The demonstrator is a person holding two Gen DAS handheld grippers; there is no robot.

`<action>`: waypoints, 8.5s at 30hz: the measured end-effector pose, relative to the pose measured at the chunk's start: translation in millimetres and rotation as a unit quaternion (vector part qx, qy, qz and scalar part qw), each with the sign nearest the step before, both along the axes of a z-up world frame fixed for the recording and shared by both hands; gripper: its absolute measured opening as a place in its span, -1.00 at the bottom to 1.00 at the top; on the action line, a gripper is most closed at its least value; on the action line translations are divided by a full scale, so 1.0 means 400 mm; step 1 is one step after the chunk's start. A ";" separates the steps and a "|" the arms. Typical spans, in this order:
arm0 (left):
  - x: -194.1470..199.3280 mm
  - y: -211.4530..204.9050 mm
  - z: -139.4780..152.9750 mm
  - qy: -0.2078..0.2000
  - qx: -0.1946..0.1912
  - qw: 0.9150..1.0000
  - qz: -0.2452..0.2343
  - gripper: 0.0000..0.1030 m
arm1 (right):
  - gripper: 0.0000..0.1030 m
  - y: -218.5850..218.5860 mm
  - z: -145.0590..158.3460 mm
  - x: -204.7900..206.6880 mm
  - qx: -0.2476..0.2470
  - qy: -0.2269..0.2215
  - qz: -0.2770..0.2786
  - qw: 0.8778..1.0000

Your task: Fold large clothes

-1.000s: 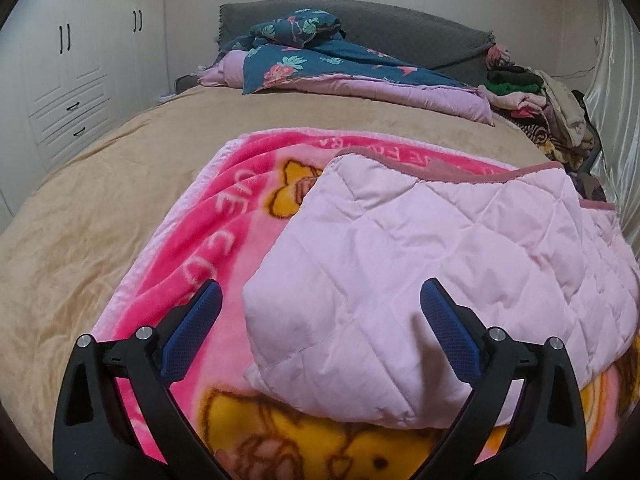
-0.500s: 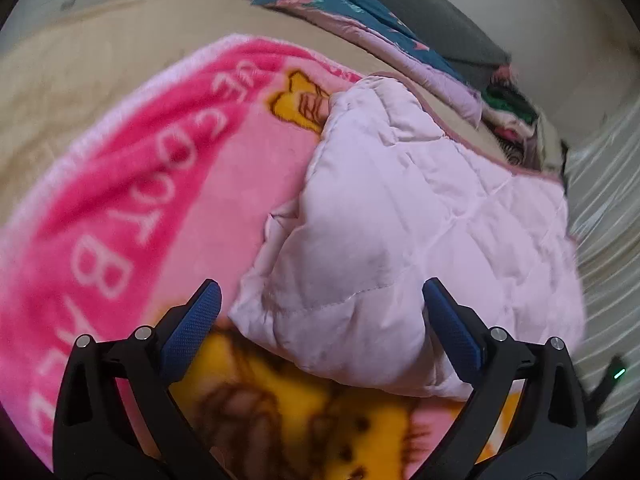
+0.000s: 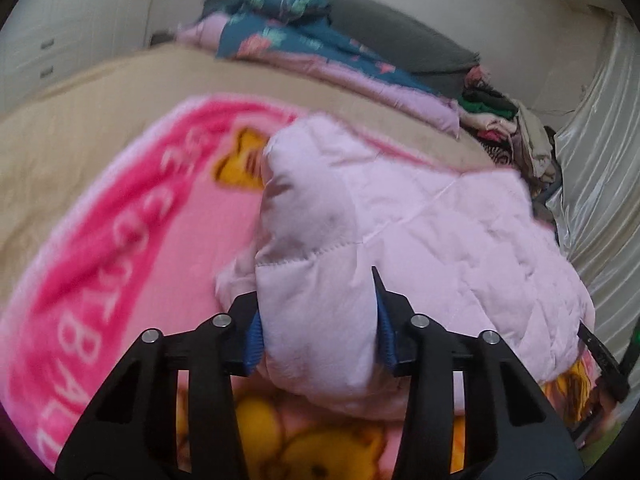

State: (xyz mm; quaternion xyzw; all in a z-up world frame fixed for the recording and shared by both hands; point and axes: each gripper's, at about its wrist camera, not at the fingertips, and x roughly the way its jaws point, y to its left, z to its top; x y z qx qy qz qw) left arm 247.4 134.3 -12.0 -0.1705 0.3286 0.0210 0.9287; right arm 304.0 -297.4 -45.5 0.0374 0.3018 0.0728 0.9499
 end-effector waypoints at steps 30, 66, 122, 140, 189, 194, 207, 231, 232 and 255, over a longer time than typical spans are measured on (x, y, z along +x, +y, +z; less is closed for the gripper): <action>0.213 -0.022 -0.039 0.067 0.078 0.994 0.031 0.30 | 0.10 -0.053 -0.054 0.222 0.015 0.080 -0.078 0.994; 0.076 0.070 -0.193 0.070 -0.254 0.963 0.055 0.82 | 0.92 -0.064 -0.128 0.084 0.257 0.130 -0.081 0.954; -0.249 -0.099 0.066 -0.010 0.000 1.000 -0.007 -0.37 | -0.38 0.086 0.133 -0.259 0.039 -0.019 0.055 0.998; -0.382 -0.097 -0.019 0.025 0.024 0.999 -0.008 -0.26 | -0.18 0.046 0.011 -0.396 0.080 0.044 0.028 0.995; -0.701 -0.226 0.152 -0.050 0.086 0.995 -0.017 0.82 | 0.92 0.193 0.254 -0.798 -0.011 -0.088 0.081 0.993; -0.712 -0.273 0.126 -0.048 0.089 0.994 -0.034 0.82 | 0.92 0.237 0.219 -0.810 -0.002 -0.073 0.090 0.993; -0.698 -0.342 0.054 -0.027 0.101 0.993 -0.055 0.82 | 0.92 0.280 0.141 -0.808 -0.005 -0.035 0.104 0.994; -0.699 -0.334 0.044 -0.018 0.109 0.993 -0.044 0.82 | 0.92 0.280 0.133 -0.805 -0.001 -0.024 0.106 0.994; -0.699 -0.334 0.044 -0.018 0.109 0.993 -0.044 0.82 | 0.92 0.280 0.133 -0.805 -0.002 -0.024 0.106 0.994; -0.703 -0.333 0.054 -0.018 0.112 0.993 -0.041 0.82 | 0.92 0.276 0.133 -0.811 -0.003 -0.027 0.104 0.994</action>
